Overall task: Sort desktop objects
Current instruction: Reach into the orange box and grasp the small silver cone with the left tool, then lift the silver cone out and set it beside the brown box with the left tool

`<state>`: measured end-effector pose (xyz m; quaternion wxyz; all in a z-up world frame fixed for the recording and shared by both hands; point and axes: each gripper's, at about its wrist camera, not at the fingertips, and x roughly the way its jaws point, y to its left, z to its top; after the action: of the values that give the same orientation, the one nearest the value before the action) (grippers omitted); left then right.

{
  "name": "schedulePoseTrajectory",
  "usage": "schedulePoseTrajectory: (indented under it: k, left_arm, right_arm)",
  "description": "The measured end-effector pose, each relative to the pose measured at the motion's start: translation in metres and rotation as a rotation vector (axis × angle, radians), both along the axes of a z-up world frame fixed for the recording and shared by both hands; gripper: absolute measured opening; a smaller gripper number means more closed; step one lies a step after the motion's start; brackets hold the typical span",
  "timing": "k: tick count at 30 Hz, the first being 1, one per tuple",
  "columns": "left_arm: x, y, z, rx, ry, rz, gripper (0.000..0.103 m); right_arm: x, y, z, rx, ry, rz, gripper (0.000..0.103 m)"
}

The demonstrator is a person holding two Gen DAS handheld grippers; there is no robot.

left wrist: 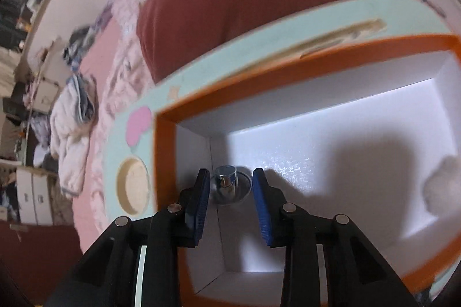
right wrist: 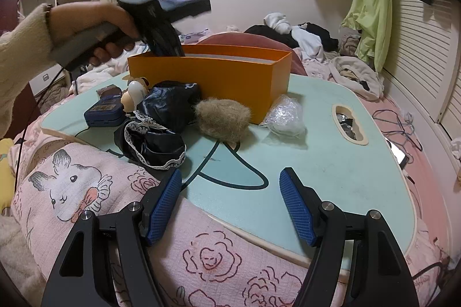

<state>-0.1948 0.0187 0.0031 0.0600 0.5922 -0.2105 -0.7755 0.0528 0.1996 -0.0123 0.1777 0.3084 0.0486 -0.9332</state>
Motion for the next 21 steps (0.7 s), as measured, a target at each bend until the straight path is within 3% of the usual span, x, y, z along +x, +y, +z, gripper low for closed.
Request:
schedulePoseTrajectory:
  k: [3, 9, 14, 18, 21]
  left_arm:
    - [-0.002, -0.009, 0.002, 0.031, 0.011, 0.04, 0.025]
    - [0.005, -0.023, 0.004, 0.111, 0.054, 0.002, 0.025]
    - [0.03, -0.032, 0.043, 0.36, 0.185, -0.033, 0.025]
    - [0.082, -0.039, 0.088, 0.59, 0.304, -0.12, 0.025]
    - [0.127, -0.043, 0.097, 0.708, 0.341, -0.176, 0.025]
  right_arm:
    - [-0.001, 0.001, -0.001, 0.0, 0.002, 0.0, 0.071]
    - [-0.003, 0.0, 0.0, 0.0, 0.003, 0.0, 0.071]
    - [-0.001, 0.005, 0.001, -0.001, 0.004, 0.0, 0.071]
    - [-0.001, 0.004, 0.001, -0.002, 0.004, 0.0, 0.071]
    - [-0.003, 0.003, 0.0, -0.002, 0.004, 0.0, 0.071]
